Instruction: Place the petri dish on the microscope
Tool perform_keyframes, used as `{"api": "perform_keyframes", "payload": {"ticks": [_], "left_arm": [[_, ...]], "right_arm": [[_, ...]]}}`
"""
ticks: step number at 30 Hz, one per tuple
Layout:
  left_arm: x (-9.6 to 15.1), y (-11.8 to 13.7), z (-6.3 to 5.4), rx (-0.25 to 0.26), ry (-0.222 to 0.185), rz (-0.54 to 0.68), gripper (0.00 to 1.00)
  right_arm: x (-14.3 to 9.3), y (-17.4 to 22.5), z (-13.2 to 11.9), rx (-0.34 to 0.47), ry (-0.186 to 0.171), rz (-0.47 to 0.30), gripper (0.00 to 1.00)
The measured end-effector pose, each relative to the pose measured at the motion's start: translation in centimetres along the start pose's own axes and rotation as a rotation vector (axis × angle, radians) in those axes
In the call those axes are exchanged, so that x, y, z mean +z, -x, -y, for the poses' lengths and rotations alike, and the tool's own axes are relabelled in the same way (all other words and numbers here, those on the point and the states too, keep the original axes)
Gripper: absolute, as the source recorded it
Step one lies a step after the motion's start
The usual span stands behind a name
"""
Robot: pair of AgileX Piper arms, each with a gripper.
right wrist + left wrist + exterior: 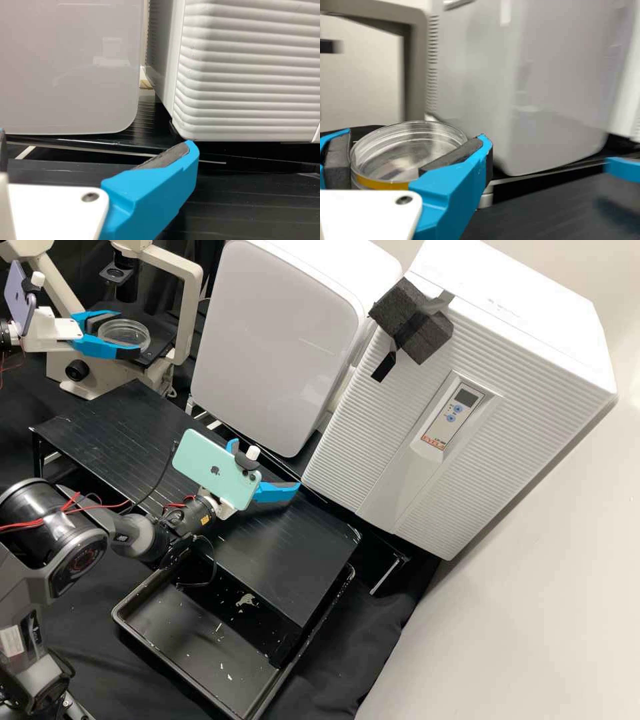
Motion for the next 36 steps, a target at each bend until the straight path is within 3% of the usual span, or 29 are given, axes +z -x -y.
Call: {"api": "perform_keyframes", "payload": {"ticks": [10, 19, 29, 36], "left_arm": [[-4.0, 0.0, 0.9, -0.025, -0.029, -0.144, 0.00], [-6.1, -2.8, 0.9, -0.065, -0.029, -0.235, 0.00], [-7.9, -5.6, 0.0, -0.069, -0.033, -0.271, 0.00], [-8.3, -6.3, 0.3, -0.064, -0.017, -0.269, 0.00]], "right_arm": [[0.0, 0.0, 0.0, 0.000, 0.000, 0.000, 1.00], [0.0, 0.0, 0.0, 0.000, 0.000, 0.000, 1.00], [0.0, 0.0, 0.0, 0.000, 0.000, 0.000, 1.00], [0.0, 0.0, 0.0, 0.000, 0.000, 0.000, 1.00]]}}
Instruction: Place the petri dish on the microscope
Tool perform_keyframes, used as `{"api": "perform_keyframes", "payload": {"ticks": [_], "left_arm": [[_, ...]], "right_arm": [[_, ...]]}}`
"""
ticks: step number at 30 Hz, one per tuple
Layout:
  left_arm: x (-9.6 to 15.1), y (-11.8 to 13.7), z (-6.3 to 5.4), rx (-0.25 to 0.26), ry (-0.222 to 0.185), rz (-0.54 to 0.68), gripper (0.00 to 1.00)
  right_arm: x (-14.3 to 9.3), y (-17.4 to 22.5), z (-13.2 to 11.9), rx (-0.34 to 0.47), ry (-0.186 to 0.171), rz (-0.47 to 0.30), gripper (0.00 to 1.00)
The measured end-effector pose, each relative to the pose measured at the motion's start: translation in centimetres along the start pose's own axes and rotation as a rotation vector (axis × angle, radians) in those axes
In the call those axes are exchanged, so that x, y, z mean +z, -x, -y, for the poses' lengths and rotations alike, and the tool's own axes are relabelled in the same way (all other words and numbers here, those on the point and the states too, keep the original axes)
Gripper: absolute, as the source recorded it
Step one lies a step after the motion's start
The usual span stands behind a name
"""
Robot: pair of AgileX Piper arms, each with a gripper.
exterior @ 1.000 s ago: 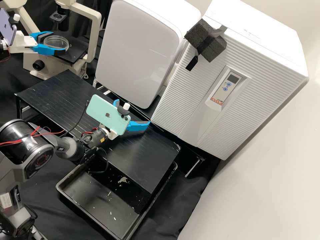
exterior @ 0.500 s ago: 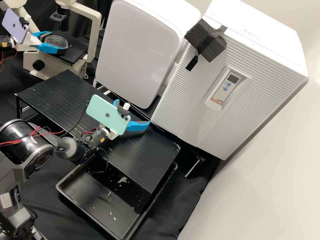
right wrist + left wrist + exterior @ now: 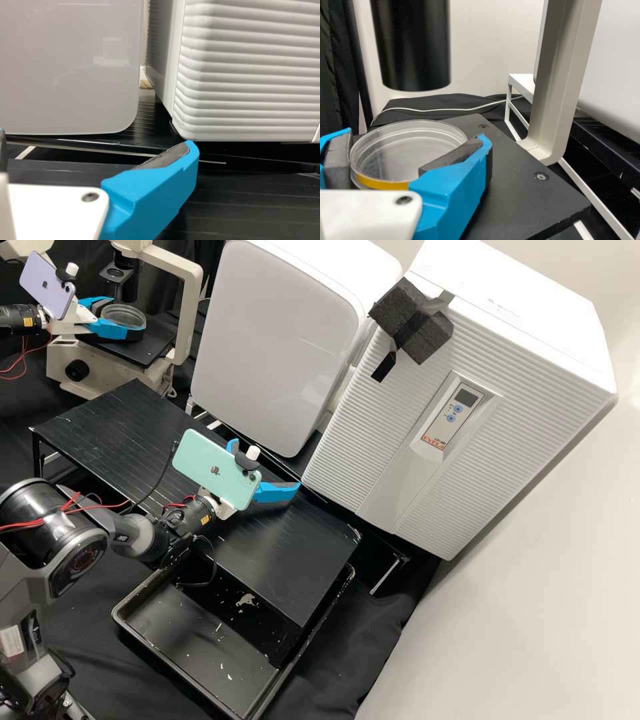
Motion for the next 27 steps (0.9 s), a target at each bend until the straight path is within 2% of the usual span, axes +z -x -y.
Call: {"api": "perform_keyframes", "payload": {"ticks": [2, 3, 8, 17, 23, 25, 27], "left_arm": [[0.0, -0.1, 0.1, 0.005, 0.006, 0.005, 0.00], [0.0, -0.1, 0.2, 0.007, 0.011, 0.007, 1.00], [-0.1, -0.3, 0.5, 0.006, 0.053, 0.017, 1.00], [-0.1, 0.0, 1.2, 0.007, 0.059, 0.026, 1.00], [-0.1, 0.1, 1.2, 0.014, 0.059, 0.032, 1.00], [0.0, 0.2, 1.3, 0.016, 0.057, 0.036, 1.00], [0.1, 0.7, 1.4, 0.013, 0.038, 0.036, 1.00]], "right_arm": [[0.0, 0.0, 0.0, 0.000, 0.000, 0.000, 1.00], [0.0, 0.0, 0.0, 0.000, 0.000, 0.000, 1.00], [0.0, 0.0, 0.0, 0.000, 0.000, 0.000, 1.00], [0.0, 0.0, 0.0, 0.000, 0.000, 0.000, 1.00], [0.0, 0.0, 0.0, 0.000, 0.000, 0.000, 1.00], [0.0, 0.0, 0.0, 0.000, 0.000, 0.000, 1.00], [0.0, 0.0, 0.0, 0.000, 0.000, 0.000, 1.00]]}}
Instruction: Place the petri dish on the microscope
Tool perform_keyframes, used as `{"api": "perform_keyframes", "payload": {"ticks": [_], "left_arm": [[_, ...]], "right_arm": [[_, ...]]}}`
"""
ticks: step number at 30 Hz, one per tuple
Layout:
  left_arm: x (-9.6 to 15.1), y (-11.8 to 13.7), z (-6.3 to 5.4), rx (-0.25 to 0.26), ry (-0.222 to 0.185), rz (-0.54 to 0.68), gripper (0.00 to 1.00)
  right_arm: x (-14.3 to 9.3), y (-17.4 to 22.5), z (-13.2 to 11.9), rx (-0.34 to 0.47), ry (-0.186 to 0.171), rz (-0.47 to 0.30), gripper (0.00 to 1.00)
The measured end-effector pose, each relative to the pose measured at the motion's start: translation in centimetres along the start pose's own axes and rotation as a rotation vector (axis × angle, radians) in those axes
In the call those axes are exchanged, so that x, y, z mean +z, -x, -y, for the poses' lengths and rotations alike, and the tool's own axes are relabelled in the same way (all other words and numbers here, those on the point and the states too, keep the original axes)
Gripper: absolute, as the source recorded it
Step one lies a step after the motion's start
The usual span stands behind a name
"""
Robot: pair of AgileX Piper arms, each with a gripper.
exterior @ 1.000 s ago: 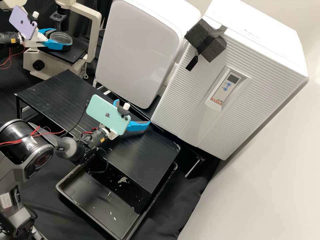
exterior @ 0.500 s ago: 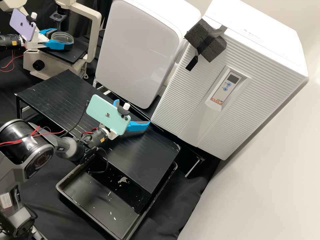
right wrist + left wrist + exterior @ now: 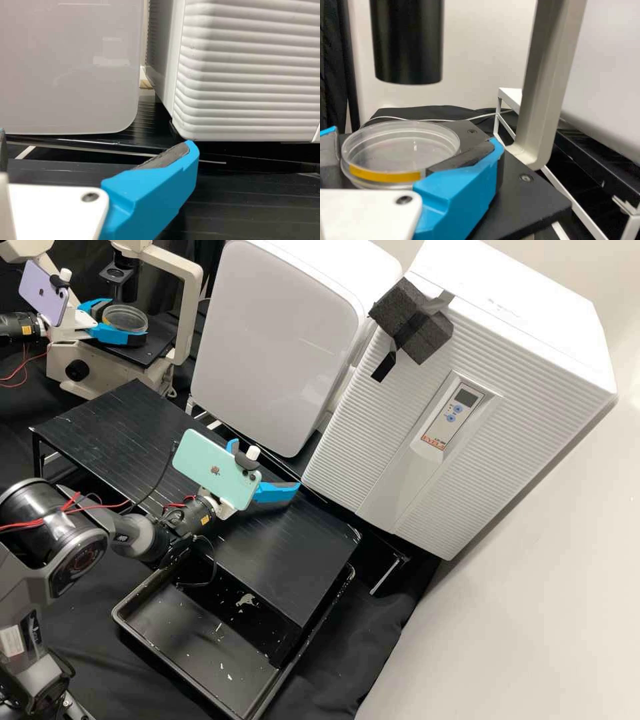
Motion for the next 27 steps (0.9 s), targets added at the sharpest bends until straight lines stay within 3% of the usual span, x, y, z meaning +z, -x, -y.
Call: {"api": "perform_keyframes", "payload": {"ticks": [4, 7, 11, 13, 18, 20, 24, 27], "left_arm": [[0.1, 1.4, -0.3, 0.011, -0.057, -0.032, 1.00], [0.1, 2.9, -0.8, 0.031, -0.071, -0.087, 1.00], [0.6, 5.5, -1.2, 0.046, -0.137, -0.130, 1.00], [1.1, 6.8, -1.2, 0.059, -0.144, -0.141, 1.00], [3.3, 9.9, 0.0, 0.076, -0.112, -0.123, 1.00], [4.8, 11.0, 0.7, 0.088, -0.131, -0.082, 1.00], [7.4, 12.7, 1.8, 0.179, -0.161, -0.035, 1.00], [8.4, 13.7, 2.2, 0.260, -0.162, -0.003, 1.00]], "right_arm": [[0.0, 0.0, 0.0, 0.000, 0.000, 0.000, 1.00], [0.0, 0.0, 0.0, 0.000, 0.000, 0.000, 1.00], [0.0, 0.0, 0.0, 0.000, 0.000, 0.000, 1.00], [0.0, 0.0, 0.0, 0.000, 0.000, 0.000, 1.00], [0.0, 0.0, 0.0, 0.001, 0.000, -0.001, 1.00], [0.0, 0.0, 0.0, 0.001, 0.000, -0.001, 1.00], [0.0, 0.0, 0.0, 0.001, 0.000, -0.001, 1.00], [0.0, 0.0, 0.0, 0.001, 0.000, -0.001, 1.00]]}}
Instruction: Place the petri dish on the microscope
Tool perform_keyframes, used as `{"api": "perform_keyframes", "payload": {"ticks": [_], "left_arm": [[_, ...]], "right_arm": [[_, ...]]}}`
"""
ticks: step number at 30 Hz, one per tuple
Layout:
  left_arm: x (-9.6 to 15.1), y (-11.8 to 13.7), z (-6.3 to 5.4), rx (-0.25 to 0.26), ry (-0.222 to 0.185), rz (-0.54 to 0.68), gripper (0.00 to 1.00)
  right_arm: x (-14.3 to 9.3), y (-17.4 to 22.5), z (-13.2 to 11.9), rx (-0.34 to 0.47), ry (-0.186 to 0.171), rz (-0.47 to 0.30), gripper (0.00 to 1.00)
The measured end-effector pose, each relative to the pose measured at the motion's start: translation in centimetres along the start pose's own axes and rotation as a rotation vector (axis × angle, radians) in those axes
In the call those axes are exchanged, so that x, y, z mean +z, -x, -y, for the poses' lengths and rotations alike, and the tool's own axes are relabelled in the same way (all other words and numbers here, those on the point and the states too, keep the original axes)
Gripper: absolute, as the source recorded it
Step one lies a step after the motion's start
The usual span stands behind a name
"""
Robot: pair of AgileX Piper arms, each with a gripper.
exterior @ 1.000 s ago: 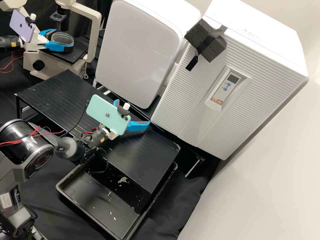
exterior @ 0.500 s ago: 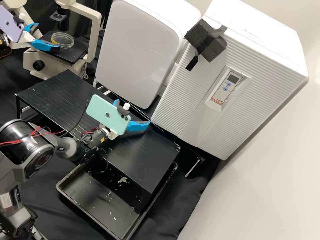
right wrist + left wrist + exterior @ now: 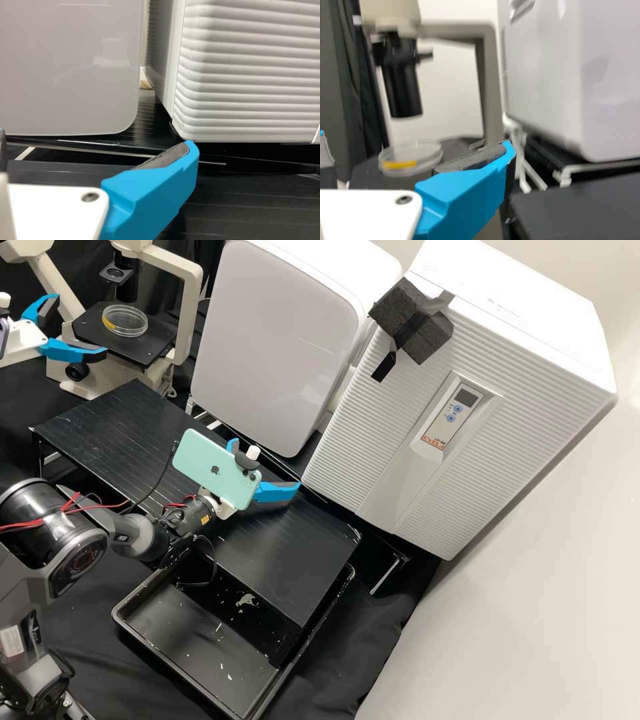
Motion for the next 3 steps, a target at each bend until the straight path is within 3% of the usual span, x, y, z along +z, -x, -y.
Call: {"api": "perform_keyframes", "payload": {"ticks": [3], "left_arm": [[0.26, 0.62, 0.00, 0.040, 0.000, 0.016, 1.00]], "right_arm": [[0.00, 0.00, 0.00, 0.000, 0.000, 0.000, 1.00]]}}
